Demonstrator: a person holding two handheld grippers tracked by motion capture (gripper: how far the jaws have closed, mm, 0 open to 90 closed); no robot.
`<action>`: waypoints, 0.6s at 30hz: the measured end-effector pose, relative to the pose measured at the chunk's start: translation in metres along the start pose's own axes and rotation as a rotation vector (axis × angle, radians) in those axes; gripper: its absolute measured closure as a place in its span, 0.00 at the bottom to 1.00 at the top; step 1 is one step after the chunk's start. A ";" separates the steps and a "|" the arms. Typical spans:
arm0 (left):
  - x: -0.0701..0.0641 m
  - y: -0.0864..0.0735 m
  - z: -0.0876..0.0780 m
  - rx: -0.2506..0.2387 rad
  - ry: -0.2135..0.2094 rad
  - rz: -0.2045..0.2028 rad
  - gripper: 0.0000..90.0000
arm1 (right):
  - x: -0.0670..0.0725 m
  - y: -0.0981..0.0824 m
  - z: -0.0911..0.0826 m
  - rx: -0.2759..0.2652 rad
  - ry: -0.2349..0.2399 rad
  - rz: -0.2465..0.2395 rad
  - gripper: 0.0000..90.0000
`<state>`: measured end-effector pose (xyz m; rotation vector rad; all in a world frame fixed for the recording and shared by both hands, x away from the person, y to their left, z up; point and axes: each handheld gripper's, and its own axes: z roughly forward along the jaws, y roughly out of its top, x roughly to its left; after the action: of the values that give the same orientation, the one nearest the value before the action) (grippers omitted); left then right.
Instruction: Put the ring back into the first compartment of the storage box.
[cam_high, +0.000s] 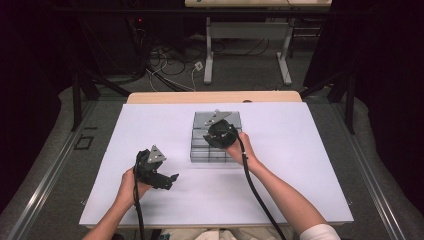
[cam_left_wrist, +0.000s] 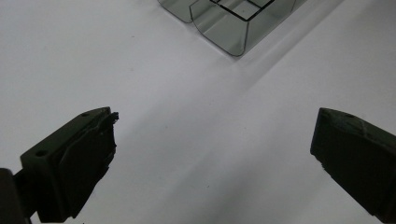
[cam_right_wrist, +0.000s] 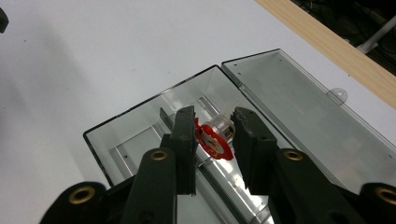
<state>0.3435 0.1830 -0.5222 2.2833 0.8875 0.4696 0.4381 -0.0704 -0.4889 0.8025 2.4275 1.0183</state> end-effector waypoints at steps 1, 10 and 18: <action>0.000 0.000 0.000 -0.003 -0.001 -0.005 0.00 | 0.000 0.001 0.001 0.002 0.002 -0.004 0.78; 0.001 0.000 0.000 0.000 0.004 0.001 0.00 | 0.001 0.003 0.008 0.016 0.002 -0.007 0.78; -0.002 0.001 0.000 0.001 0.000 0.008 0.00 | -0.003 0.008 0.018 0.037 0.001 -0.003 0.78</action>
<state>0.3424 0.1810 -0.5218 2.2886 0.8790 0.4728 0.4525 -0.0584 -0.4949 0.8103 2.4544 0.9753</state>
